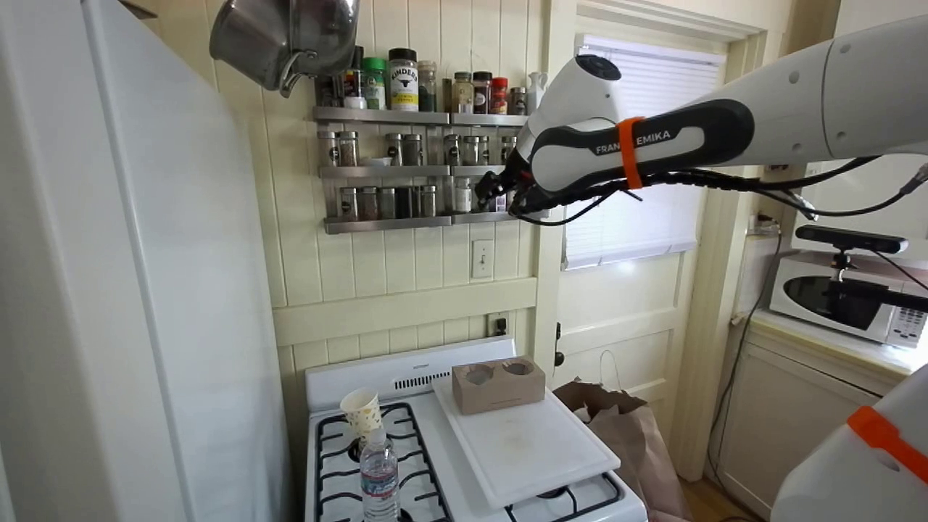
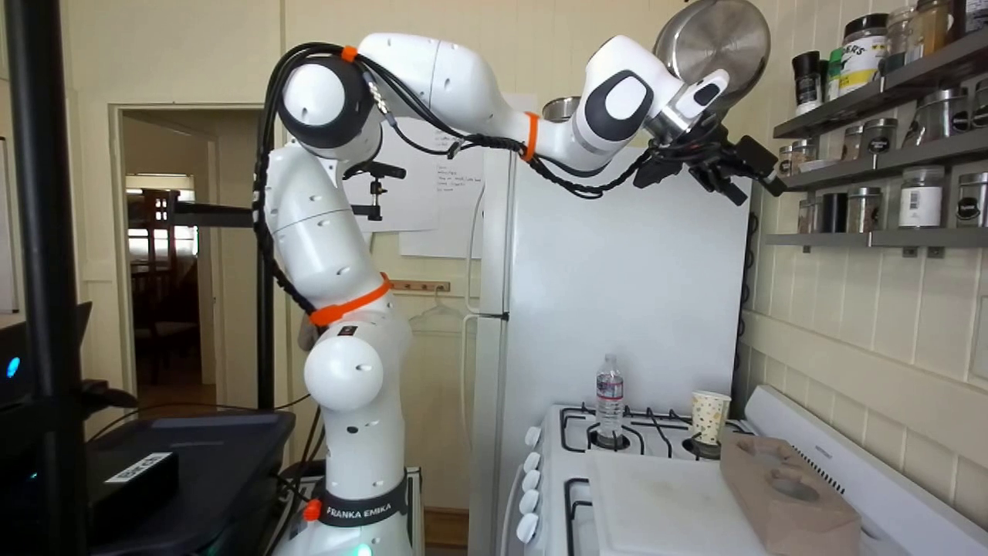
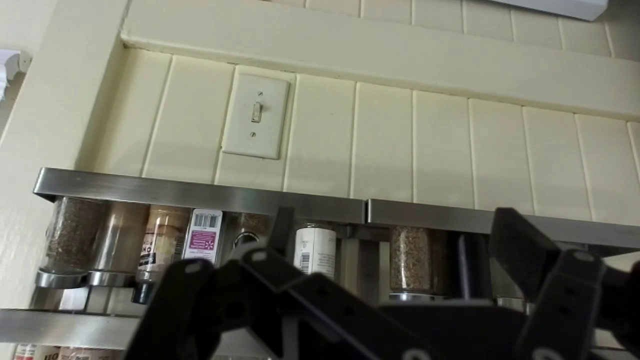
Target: Put one glass jar from the bottom shelf in the brown box.
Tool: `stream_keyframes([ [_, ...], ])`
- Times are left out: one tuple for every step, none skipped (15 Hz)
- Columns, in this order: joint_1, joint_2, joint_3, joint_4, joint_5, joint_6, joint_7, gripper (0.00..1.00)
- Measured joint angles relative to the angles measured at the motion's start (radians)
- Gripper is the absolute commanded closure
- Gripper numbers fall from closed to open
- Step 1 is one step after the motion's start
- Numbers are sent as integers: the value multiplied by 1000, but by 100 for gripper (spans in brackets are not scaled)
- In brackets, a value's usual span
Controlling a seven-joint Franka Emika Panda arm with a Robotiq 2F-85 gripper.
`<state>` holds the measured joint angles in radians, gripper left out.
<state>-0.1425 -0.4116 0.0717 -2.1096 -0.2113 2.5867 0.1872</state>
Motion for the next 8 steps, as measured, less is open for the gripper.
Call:
stream_keyframes([
  [0,-3,0,0,0,0,0,0],
  [0,-3,0,1,0,0,0,0],
  [-6,0,3,1,0,29,36,0],
  [-12,8,6,2,3,74,79,0],
  [-13,24,7,5,10,114,118,0],
  [-14,45,7,15,27,146,151,0],
  [-14,72,6,29,53,176,173,0],
  [-14,103,3,48,79,209,192,0],
])
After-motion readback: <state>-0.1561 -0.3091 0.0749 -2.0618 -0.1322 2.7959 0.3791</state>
